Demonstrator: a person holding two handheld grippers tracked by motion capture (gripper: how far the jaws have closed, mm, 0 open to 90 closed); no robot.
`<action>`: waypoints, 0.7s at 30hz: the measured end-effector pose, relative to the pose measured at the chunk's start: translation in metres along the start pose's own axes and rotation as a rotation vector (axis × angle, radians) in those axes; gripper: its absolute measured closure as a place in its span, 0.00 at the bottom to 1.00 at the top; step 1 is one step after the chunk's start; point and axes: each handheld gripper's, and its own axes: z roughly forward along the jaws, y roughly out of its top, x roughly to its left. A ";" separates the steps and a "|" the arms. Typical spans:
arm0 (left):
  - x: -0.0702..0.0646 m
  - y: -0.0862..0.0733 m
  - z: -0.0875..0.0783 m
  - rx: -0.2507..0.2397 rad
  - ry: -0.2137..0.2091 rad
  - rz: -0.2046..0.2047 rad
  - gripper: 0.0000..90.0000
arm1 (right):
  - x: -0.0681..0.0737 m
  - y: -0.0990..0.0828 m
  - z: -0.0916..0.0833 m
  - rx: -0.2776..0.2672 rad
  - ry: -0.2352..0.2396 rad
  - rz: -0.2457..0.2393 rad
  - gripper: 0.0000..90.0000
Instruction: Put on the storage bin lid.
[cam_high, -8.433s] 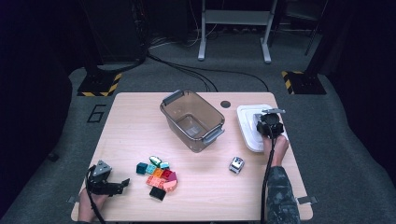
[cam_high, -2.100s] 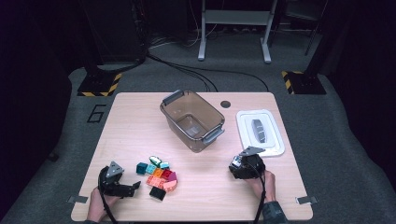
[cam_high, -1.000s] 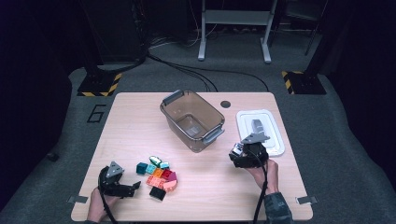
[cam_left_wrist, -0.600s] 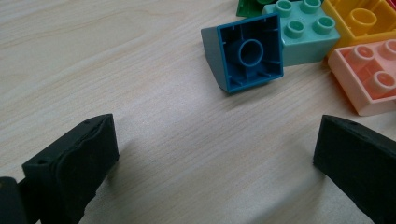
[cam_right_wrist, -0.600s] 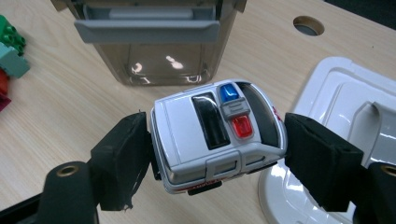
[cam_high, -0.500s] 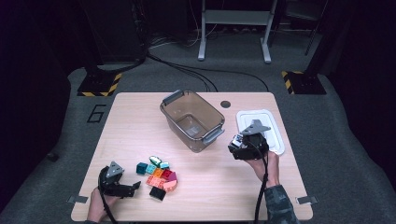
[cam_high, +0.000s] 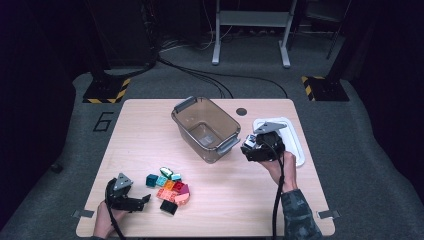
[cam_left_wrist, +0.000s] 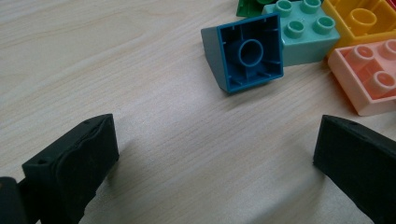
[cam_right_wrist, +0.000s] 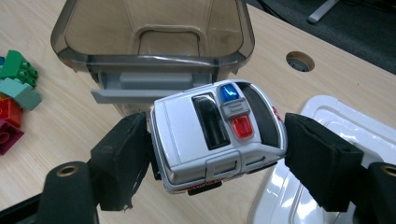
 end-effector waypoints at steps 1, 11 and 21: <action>0.000 0.000 0.000 -0.006 0.002 -0.001 0.00 | 0.001 0.002 0.000 -0.001 -0.003 0.006 0.26; 0.000 0.000 0.000 -0.006 0.002 -0.002 0.00 | -0.003 0.024 0.005 -0.003 0.004 0.001 0.26; -0.001 0.000 0.001 -0.007 0.000 -0.009 0.00 | -0.004 0.045 0.018 -0.005 0.018 -0.018 0.26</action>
